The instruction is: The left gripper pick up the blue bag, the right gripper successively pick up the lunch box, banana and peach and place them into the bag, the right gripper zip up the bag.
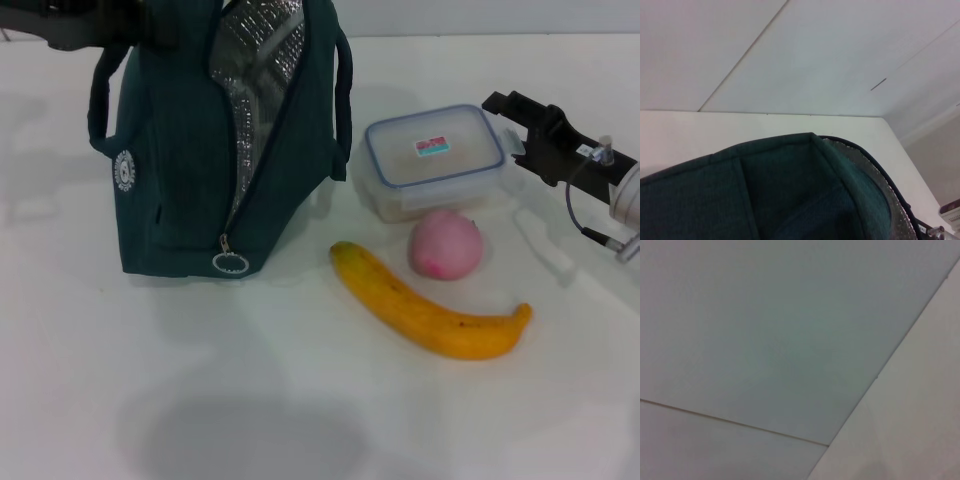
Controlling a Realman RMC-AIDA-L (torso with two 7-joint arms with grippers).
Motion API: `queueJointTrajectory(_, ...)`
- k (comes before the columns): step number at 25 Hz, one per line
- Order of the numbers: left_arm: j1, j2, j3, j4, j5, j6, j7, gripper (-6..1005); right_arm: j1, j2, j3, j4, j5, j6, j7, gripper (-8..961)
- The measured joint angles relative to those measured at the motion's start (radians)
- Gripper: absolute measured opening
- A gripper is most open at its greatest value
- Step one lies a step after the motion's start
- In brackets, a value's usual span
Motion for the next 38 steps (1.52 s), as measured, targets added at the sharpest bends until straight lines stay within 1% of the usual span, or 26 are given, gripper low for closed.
queueJointTrajectory(7, -0.003, -0.001, 0.000, 0.000, -0.001, -0.001, 0.010, 42, 0.007, 0.000, -0.018, -0.002, 0.000, -0.005, 0.003, 653)
queueJointTrajectory(13, -0.003, -0.002, 0.000, 0.000, -0.002, 0.001, 0.016, 42, -0.007, 0.000, -0.042, -0.013, 0.000, -0.031, 0.001, 651)
queueJointTrajectory(16, -0.002, -0.002, 0.000, 0.000, -0.002, 0.004, 0.019, 43, -0.024, 0.000, -0.047, -0.023, 0.001, -0.043, -0.003, 488)
queueJointTrajectory(20, -0.001, -0.002, 0.000, 0.000, -0.002, 0.005, 0.022, 43, -0.041, 0.000, -0.048, -0.036, 0.002, -0.049, -0.004, 401)
queueJointTrajectory(27, 0.000, -0.003, 0.000, 0.000, -0.002, 0.007, 0.031, 44, -0.043, 0.000, -0.050, -0.030, 0.002, -0.054, -0.005, 248)
queueJointTrajectory(32, 0.001, -0.005, 0.000, 0.000, -0.002, 0.008, 0.037, 44, -0.043, 0.000, -0.053, -0.029, 0.001, -0.060, -0.007, 84)
queueJointTrajectory(35, 0.004, -0.005, 0.000, 0.000, -0.003, 0.008, 0.038, 45, -0.048, 0.000, -0.052, -0.031, 0.002, -0.070, -0.015, 71)
queueJointTrajectory(38, 0.005, -0.006, 0.000, 0.000, -0.003, 0.008, 0.038, 45, -0.063, 0.000, -0.042, -0.036, 0.016, -0.108, -0.039, 58)
